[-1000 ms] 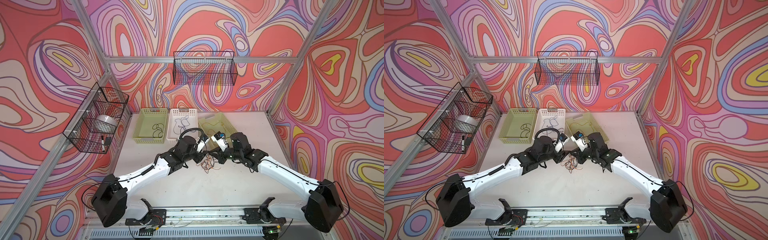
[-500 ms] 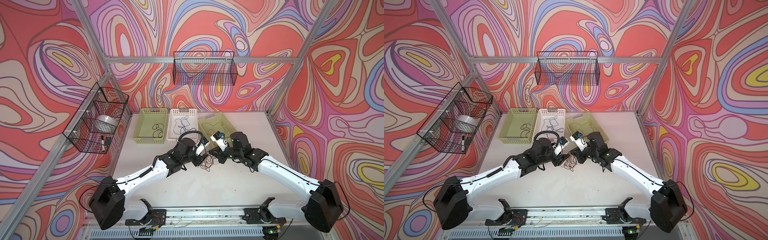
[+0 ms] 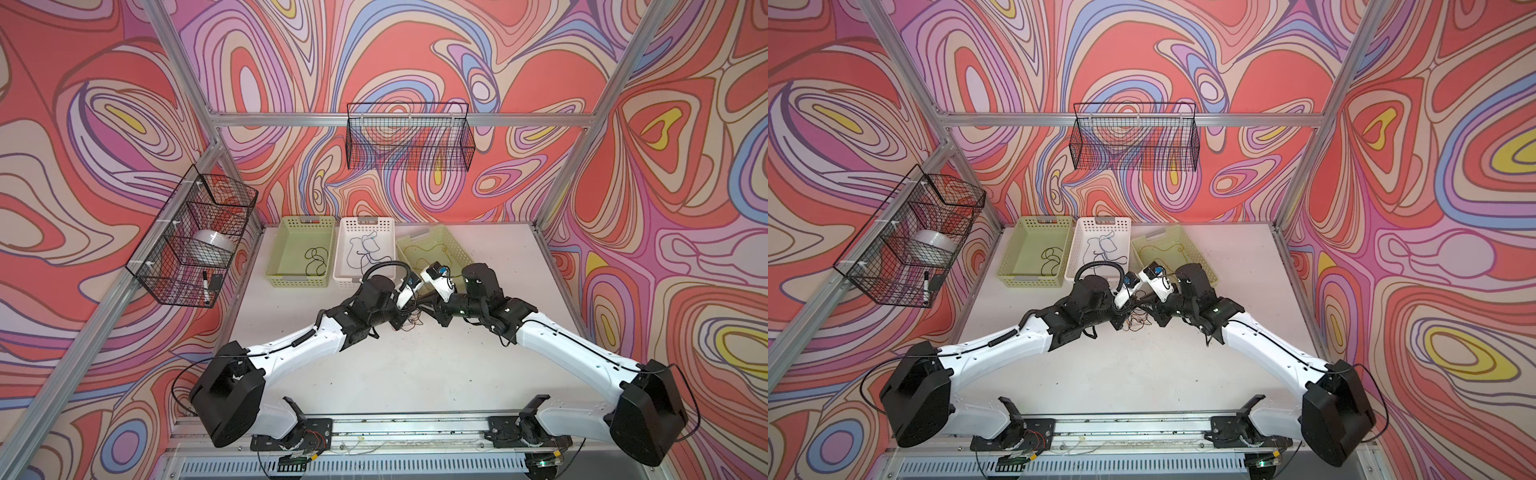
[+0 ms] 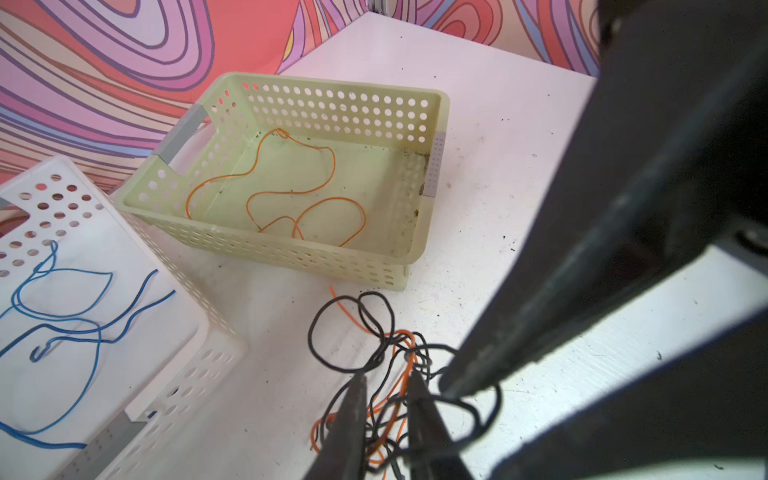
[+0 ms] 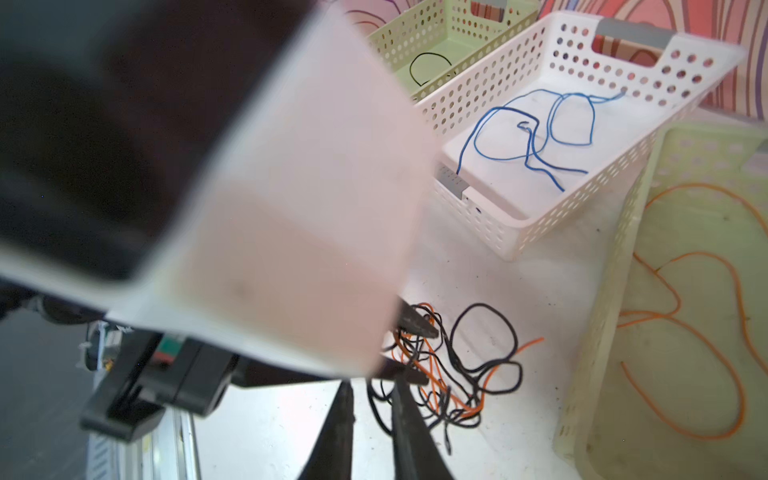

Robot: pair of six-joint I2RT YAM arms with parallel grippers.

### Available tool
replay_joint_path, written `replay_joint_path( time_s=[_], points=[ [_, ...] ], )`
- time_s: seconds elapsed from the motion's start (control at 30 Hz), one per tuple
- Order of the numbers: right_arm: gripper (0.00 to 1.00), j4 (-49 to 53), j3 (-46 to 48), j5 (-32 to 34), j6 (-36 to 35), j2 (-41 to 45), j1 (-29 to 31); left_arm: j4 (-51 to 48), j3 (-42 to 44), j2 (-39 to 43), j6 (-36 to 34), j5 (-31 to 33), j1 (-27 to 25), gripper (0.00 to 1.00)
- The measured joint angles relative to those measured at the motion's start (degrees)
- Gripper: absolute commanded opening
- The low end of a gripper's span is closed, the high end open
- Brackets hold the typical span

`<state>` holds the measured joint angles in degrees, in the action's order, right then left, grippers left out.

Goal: Untangle the cables

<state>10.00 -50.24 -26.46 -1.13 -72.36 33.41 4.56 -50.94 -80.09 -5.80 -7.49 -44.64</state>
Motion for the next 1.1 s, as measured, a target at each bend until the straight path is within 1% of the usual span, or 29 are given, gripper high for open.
replay_joint_path(
  time_s=[0.03, 0.13, 0.23, 0.43, 0.47, 0.5, 0.57, 0.63, 0.67, 0.73, 0.8, 0.83, 1.1],
  points=[
    [0.43, -0.5, 0.6, 1.2, 0.3, 0.2, 0.0, 0.0, 0.0, 0.5, 0.1, 0.0, 0.0, 0.06],
    [0.49, -2.0, 2.9, 5.4, 1.7, 1.2, 0.0, 0.0, 0.0, 2.0, 0.5, -0.2, 0.0, 0.03],
    [0.50, -3.7, 5.0, 7.9, 3.5, 2.1, 0.0, -0.2, 0.0, 3.0, 1.2, -0.5, 0.0, 0.01],
    [0.50, -7.5, 6.0, 8.1, 7.3, 1.1, -0.1, -1.4, -0.5, 4.1, 2.3, -2.1, 0.0, 0.00],
    [0.48, -8.3, 6.0, 7.8, 7.7, 0.9, -0.1, -1.7, -0.8, 4.1, 2.5, -2.4, 0.0, 0.00],
    [0.45, -9.5, 6.1, 7.3, 8.3, 0.5, -0.1, -2.0, -1.1, 4.2, 2.7, -2.7, 0.0, 0.00],
    [0.34, -11.0, 6.3, 6.3, 9.2, -0.3, -0.1, -2.3, -1.7, 4.3, 3.0, -3.1, 0.0, 0.00],
    [0.17, -11.9, 6.3, 5.3, 9.8, -1.2, -0.1, -2.8, -2.1, 4.8, 3.1, -3.1, 0.0, 0.00],
    [0.12, -12.0, 6.3, 5.0, 9.9, -1.6, 0.0, -3.1, -2.3, 5.0, 3.0, -3.0, 0.0, 0.00],
    [0.05, -12.0, 6.4, 4.5, 10.6, -2.1, -0.1, -3.8, -3.0, 5.8, 3.0, -2.6, 0.0, 0.00],
    [0.01, -12.2, 6.9, 4.4, 10.9, -2.1, 0.0, -4.9, -3.9, 6.6, 3.0, -1.7, 0.0, 0.00],
    [0.00, -12.7, 7.4, 4.2, 11.2, -2.1, 0.0, -5.7, -4.5, 7.0, 3.0, -0.9, 0.0, 0.00],
    [0.00, -17.1, 9.6, 3.1, 12.8, -1.6, 0.1, -11.7, -6.2, 8.9, 2.4, 5.5, -0.3, 0.00]
  ],
)
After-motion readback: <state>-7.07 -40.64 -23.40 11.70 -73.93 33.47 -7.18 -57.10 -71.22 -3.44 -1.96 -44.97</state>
